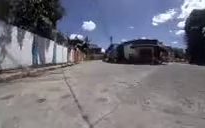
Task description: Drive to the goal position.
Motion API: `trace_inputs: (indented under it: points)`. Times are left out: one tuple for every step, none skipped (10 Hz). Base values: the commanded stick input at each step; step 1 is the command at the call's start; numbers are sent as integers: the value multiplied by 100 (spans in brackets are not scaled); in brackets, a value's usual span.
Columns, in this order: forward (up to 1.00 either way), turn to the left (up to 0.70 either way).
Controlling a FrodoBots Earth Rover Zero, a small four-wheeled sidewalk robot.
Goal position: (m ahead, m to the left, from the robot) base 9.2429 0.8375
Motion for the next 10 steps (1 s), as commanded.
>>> trace_inputs:
  points:
    - [85,0]
    - [85,0]
    - [85,0]
    - [85,0]
    - [85,0]
    - [85,0]
    - [85,0]
    - [85,0]
    - [85,0]
    - [85,0]
